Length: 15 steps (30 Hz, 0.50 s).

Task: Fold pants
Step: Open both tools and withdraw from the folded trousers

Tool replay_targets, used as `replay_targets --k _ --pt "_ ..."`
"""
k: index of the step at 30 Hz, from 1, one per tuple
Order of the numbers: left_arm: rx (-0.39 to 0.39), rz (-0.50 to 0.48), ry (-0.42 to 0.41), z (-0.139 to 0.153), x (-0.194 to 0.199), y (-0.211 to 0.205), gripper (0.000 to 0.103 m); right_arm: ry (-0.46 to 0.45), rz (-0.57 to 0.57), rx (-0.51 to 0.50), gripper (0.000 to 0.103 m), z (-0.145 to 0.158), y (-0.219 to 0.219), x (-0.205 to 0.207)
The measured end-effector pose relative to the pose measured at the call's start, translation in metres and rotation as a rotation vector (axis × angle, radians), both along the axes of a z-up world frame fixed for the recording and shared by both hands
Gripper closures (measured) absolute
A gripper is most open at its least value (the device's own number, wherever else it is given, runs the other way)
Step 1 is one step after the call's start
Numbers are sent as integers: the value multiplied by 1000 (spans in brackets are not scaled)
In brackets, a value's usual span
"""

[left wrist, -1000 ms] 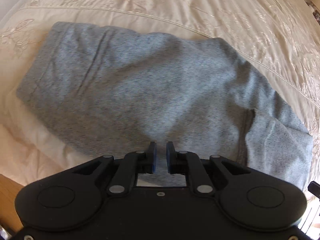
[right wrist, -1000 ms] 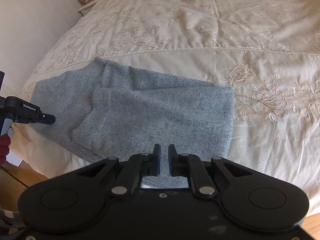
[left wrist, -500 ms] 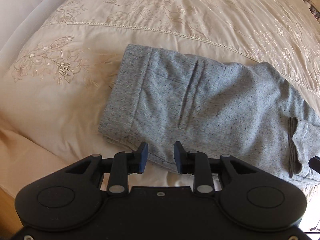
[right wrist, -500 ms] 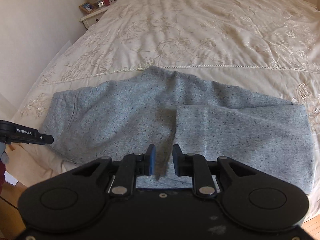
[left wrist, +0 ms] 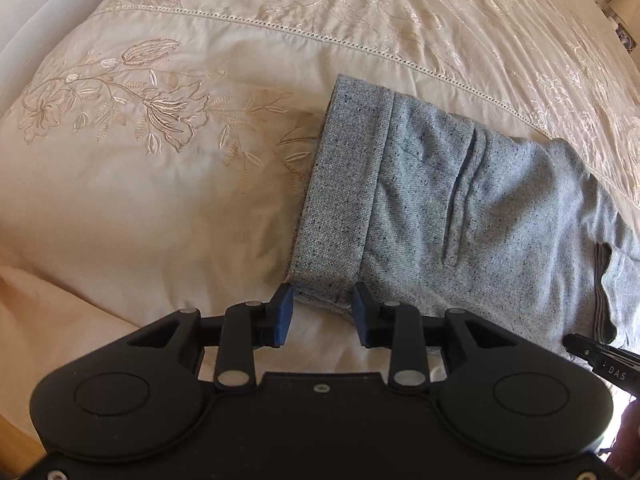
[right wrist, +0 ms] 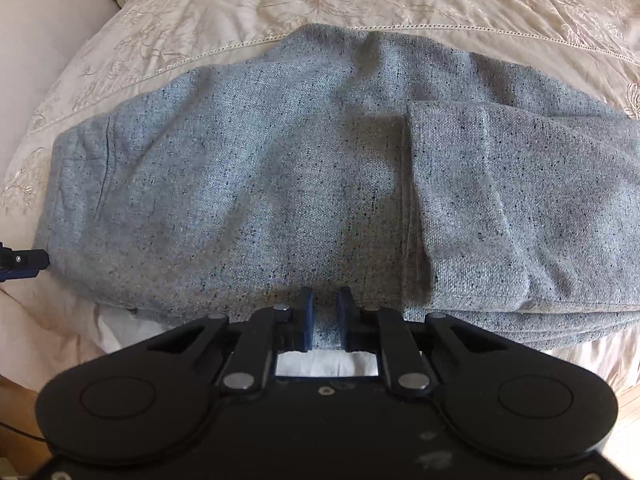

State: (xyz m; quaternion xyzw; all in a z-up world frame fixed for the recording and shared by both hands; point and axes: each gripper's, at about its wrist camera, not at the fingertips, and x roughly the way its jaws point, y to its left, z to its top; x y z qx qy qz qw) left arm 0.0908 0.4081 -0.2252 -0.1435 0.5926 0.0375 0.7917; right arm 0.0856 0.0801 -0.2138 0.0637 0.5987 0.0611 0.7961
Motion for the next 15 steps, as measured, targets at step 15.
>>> replay_targets --k 15 --pt "-173 51 30 -36 -5 5 54 37 2 -64 88 -11 16 12"
